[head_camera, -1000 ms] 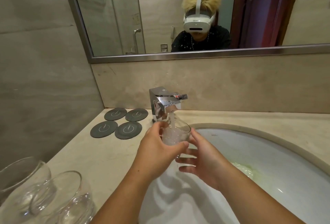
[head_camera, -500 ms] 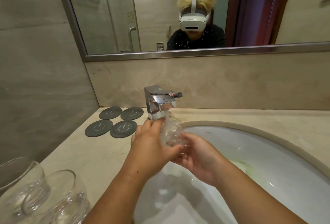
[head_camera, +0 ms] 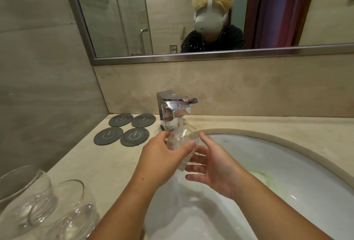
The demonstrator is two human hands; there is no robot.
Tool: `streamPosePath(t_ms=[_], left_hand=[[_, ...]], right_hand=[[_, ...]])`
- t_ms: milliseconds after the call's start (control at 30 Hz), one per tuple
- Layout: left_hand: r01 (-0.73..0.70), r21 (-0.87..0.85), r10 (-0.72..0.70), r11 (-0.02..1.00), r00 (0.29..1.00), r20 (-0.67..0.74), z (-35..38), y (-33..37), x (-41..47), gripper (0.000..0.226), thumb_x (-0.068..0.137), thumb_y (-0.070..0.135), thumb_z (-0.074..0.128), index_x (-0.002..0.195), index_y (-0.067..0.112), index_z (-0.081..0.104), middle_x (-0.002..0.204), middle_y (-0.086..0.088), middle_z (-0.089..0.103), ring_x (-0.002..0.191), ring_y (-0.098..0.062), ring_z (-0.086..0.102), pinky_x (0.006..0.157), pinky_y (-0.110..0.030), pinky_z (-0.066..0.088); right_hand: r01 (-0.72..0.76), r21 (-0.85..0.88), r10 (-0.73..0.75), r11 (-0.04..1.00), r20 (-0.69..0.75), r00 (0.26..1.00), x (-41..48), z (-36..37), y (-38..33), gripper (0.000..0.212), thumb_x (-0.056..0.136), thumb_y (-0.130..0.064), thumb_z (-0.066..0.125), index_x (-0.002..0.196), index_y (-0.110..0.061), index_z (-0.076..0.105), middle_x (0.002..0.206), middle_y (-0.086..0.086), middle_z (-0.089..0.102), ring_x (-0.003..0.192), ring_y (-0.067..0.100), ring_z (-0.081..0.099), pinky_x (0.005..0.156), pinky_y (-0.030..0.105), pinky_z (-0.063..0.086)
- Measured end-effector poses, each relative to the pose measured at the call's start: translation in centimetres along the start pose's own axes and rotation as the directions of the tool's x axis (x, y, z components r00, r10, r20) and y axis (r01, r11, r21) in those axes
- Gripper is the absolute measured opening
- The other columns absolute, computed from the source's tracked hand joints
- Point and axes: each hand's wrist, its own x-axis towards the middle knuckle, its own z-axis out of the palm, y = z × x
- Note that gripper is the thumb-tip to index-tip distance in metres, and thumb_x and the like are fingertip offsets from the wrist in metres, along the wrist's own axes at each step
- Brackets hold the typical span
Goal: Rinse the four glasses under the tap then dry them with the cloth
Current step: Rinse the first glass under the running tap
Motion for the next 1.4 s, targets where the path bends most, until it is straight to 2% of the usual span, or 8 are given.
streamPosePath(t_ms=[167, 367, 633, 767, 833, 933, 1200, 1400], left_hand=[[0.154, -0.177, -0.150, 0.972, 0.988, 0.038, 0.1, 0.0, 0.0, 0.078, 0.063, 0.086, 0.073, 0.120, 0.034, 0.065, 0.104, 0.011, 0.076, 0.096, -0.011, 0.076, 0.092, -0.043, 0.062], [0.183, -0.183, -0.175, 0.966, 0.983, 0.059, -0.2, 0.6, -0.3, 0.065, 0.079, 0.070, 0.077, 0.126, 0.028, 0.062, 0.107, 0.011, 0.071, 0.094, -0.008, 0.072, 0.077, -0.028, 0.052], [0.060, -0.100, -0.050, 0.993, 0.993, 0.102, -0.4, 0.6, -0.3, 0.070, 0.085, 0.067, 0.072, 0.139, 0.027, 0.053, 0.129, 0.015, 0.059, 0.117, -0.004, 0.060, 0.091, -0.025, 0.046], [-0.208, 0.050, 0.202, 0.977, 0.974, 0.106, -0.9, 0.7, -0.3, 0.023, 0.090, 0.047, 0.078, 0.106, 0.032, 0.072, 0.114, 0.018, 0.064, 0.107, 0.005, 0.061, 0.087, -0.010, 0.042], [-0.213, -0.009, 0.211, 0.977, 0.961, 0.181, -0.8, 0.7, -0.5, 0.015, 0.091, 0.043, 0.077, 0.088, 0.029, 0.076, 0.090, 0.009, 0.073, 0.086, -0.003, 0.068, 0.078, -0.025, 0.052], [-0.183, -0.091, 0.201, 0.979, 0.944, 0.263, -0.2, 0.8, -0.7, 0.017, 0.094, 0.043, 0.073, 0.086, 0.029, 0.078, 0.082, 0.000, 0.077, 0.081, -0.018, 0.072, 0.084, -0.047, 0.058], [-0.191, -0.152, 0.234, 0.970, 0.903, 0.360, 0.8, 0.7, -0.7, 0.013, 0.096, 0.034, 0.064, 0.098, 0.029, 0.076, 0.089, 0.004, 0.081, 0.096, -0.015, 0.076, 0.100, -0.048, 0.055], [-0.107, -0.155, 0.139, 0.982, 0.967, 0.215, 0.5, 0.3, -0.3, 0.007, 0.093, 0.033, 0.079, 0.093, 0.026, 0.079, 0.086, 0.010, 0.080, 0.084, -0.004, 0.074, 0.079, -0.022, 0.054]], right_hand=[[0.000, -0.071, 0.007, 0.997, 0.092, 0.996, -0.5, 0.0, -0.2, 0.057, 0.087, -0.073, 0.068, 0.124, -0.031, 0.079, 0.125, 0.016, 0.074, 0.107, 0.033, 0.074, 0.092, 0.053, 0.064], [-0.040, -0.050, 0.048, 0.998, 0.170, 0.984, -0.6, 0.2, -0.1, 0.070, 0.083, -0.077, 0.069, 0.127, -0.023, 0.078, 0.132, 0.024, 0.072, 0.121, 0.043, 0.071, 0.094, 0.052, 0.063], [0.163, -0.098, -0.163, 0.982, 0.013, 0.987, 0.0, -0.1, -0.3, 0.073, 0.077, -0.066, 0.080, 0.119, -0.007, 0.068, 0.082, 0.010, 0.062, 0.066, 0.024, 0.060, 0.057, 0.032, 0.046], [0.222, -0.127, -0.225, 0.967, -0.011, 0.974, 0.1, -0.8, -0.5, 0.063, 0.070, -0.064, 0.083, 0.105, -0.014, 0.066, 0.073, 0.002, 0.060, 0.061, 0.018, 0.052, 0.058, 0.030, 0.038], [0.246, -0.137, -0.248, 0.960, 0.000, 0.969, 0.2, -0.9, -0.5, 0.057, 0.071, -0.061, 0.082, 0.101, -0.016, 0.064, 0.068, -0.002, 0.060, 0.059, 0.014, 0.050, 0.059, 0.028, 0.036], [0.269, -0.154, -0.266, 0.951, 0.043, 0.963, 0.3, -1.1, -0.4, 0.055, 0.078, -0.059, 0.079, 0.106, -0.014, 0.066, 0.080, 0.000, 0.067, 0.063, 0.011, 0.049, 0.061, 0.027, 0.036], [0.240, -0.105, -0.241, 0.965, 0.011, 0.971, 1.4, -0.7, 0.3, 0.058, 0.108, -0.056, 0.049, 0.125, -0.006, 0.072, 0.091, 0.008, 0.073, 0.058, 0.013, 0.046, 0.052, 0.027, 0.032], [0.325, -0.191, -0.363, 0.926, -0.224, 0.904, 1.6, -0.7, 0.0, 0.051, 0.091, -0.065, 0.069, 0.111, -0.018, 0.075, 0.097, 0.009, 0.076, 0.065, 0.015, 0.053, 0.055, 0.028, 0.038]])
